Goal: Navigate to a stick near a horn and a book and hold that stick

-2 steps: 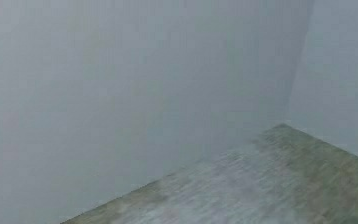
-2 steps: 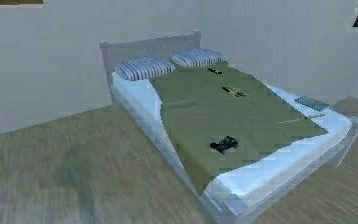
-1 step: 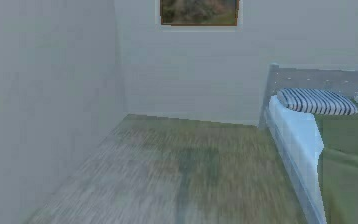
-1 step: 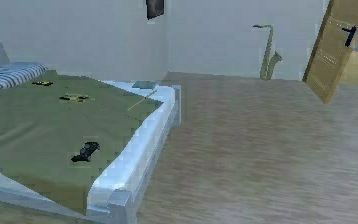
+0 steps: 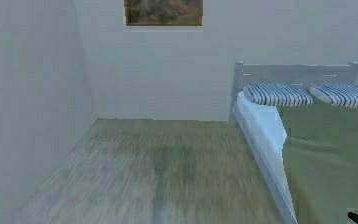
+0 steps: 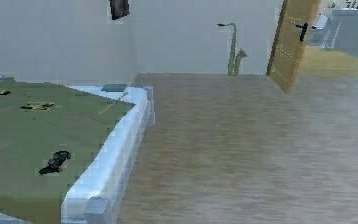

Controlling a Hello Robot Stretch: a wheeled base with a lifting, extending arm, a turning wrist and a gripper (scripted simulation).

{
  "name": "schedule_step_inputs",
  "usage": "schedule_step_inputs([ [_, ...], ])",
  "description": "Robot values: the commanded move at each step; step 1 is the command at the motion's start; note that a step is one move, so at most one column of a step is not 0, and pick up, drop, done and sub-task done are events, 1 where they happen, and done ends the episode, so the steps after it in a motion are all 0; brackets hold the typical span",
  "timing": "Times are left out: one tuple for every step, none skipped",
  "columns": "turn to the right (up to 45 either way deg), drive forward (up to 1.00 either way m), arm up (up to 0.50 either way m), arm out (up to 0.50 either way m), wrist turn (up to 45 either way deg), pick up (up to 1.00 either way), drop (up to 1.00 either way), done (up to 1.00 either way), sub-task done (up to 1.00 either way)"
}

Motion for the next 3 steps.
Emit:
schedule_step_inputs([
  [0.0, 0.90, 0.00, 0.00, 0.0, 0.00, 0.00, 0.00, 0.00],
  [45.0, 0.00, 0.00, 0.00, 0.0, 0.00, 0.00, 0.00, 0.00],
  [-27.0, 0.00, 0.00, 0.00, 0.0, 0.00, 0.00, 0.00, 0.00],
])
